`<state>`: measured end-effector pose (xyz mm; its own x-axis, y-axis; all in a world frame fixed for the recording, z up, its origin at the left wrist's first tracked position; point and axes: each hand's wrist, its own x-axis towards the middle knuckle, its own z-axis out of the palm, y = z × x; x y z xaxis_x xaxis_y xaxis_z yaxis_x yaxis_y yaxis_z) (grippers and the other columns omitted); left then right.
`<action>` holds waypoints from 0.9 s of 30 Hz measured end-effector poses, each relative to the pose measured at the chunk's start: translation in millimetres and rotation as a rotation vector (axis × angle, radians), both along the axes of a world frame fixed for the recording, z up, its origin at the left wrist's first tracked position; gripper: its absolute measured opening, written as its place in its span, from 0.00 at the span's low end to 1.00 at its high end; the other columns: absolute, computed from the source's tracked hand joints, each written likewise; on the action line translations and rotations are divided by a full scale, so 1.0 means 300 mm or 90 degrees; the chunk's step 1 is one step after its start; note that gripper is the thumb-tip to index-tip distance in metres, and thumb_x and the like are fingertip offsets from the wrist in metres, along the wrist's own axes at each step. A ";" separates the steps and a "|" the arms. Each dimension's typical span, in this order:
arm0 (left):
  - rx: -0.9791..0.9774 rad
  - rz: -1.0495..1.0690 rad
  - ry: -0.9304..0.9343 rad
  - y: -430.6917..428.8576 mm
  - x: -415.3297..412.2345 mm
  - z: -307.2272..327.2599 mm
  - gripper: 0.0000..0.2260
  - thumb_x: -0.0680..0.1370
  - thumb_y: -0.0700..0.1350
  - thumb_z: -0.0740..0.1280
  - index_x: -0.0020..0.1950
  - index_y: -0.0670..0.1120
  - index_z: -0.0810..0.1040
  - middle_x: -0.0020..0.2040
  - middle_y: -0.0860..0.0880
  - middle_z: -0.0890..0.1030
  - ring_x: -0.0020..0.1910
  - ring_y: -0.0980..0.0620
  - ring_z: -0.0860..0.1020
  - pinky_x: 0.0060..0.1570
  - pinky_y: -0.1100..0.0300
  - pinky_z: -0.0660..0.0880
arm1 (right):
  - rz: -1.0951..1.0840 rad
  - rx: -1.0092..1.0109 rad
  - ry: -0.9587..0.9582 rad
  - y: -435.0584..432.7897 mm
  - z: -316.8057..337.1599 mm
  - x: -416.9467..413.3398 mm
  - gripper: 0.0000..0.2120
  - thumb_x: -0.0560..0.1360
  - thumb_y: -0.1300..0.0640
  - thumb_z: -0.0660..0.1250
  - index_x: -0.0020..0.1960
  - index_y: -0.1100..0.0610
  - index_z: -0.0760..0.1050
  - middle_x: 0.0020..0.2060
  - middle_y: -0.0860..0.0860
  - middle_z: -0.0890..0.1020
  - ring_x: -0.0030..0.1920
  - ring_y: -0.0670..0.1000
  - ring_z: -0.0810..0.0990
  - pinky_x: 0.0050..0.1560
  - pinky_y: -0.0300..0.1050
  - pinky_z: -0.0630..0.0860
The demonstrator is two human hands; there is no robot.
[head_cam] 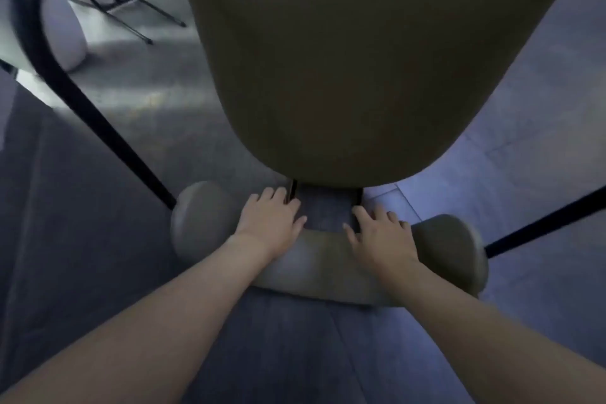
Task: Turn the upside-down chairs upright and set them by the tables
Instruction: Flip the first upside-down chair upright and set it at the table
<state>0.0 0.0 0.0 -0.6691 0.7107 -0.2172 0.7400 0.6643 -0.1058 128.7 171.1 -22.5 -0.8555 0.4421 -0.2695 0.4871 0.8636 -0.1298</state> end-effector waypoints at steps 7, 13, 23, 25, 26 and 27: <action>-0.138 0.049 -0.109 0.042 -0.096 -0.189 0.24 0.84 0.61 0.49 0.74 0.53 0.70 0.71 0.42 0.71 0.69 0.39 0.69 0.65 0.45 0.65 | 0.004 0.074 -0.178 0.025 -0.163 -0.059 0.25 0.84 0.36 0.43 0.72 0.46 0.67 0.68 0.60 0.74 0.68 0.63 0.72 0.68 0.63 0.63; -0.223 0.060 -0.203 0.067 -0.116 -0.270 0.28 0.83 0.65 0.45 0.75 0.54 0.69 0.73 0.42 0.73 0.71 0.40 0.69 0.68 0.44 0.60 | 0.071 0.079 -0.243 0.033 -0.206 -0.072 0.31 0.83 0.34 0.40 0.73 0.46 0.69 0.69 0.59 0.75 0.69 0.62 0.71 0.70 0.63 0.61; -0.189 0.076 -0.153 0.092 -0.087 -0.357 0.29 0.83 0.64 0.42 0.70 0.53 0.76 0.66 0.45 0.79 0.64 0.44 0.76 0.63 0.47 0.61 | 0.076 0.102 -0.199 0.009 -0.268 -0.085 0.31 0.82 0.34 0.40 0.65 0.51 0.72 0.61 0.58 0.81 0.63 0.60 0.77 0.64 0.60 0.65; -0.194 0.078 -0.159 0.088 -0.072 -0.362 0.30 0.83 0.63 0.42 0.69 0.53 0.76 0.65 0.46 0.80 0.64 0.44 0.76 0.63 0.48 0.61 | 0.073 0.112 -0.185 0.005 -0.272 -0.062 0.30 0.82 0.33 0.41 0.63 0.51 0.73 0.59 0.58 0.81 0.61 0.59 0.77 0.62 0.58 0.65; -0.193 0.083 -0.162 0.086 -0.060 -0.365 0.30 0.84 0.63 0.42 0.69 0.52 0.77 0.65 0.46 0.81 0.64 0.44 0.77 0.63 0.48 0.61 | 0.068 0.106 -0.182 0.003 -0.272 -0.049 0.30 0.82 0.33 0.41 0.63 0.51 0.73 0.59 0.57 0.82 0.61 0.59 0.77 0.61 0.57 0.65; -0.193 0.085 -0.166 0.082 -0.045 -0.369 0.30 0.84 0.63 0.42 0.68 0.52 0.77 0.64 0.45 0.81 0.63 0.44 0.77 0.63 0.48 0.62 | 0.063 0.097 -0.183 0.002 -0.272 -0.035 0.31 0.82 0.33 0.41 0.62 0.51 0.74 0.58 0.57 0.82 0.61 0.59 0.77 0.62 0.57 0.65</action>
<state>-13.4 24.7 -110.6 -0.6456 0.4999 -0.5774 0.6775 0.7237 -0.1309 118.1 171.7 -104.2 -0.7954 0.4135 -0.4431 0.3974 0.9078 0.1340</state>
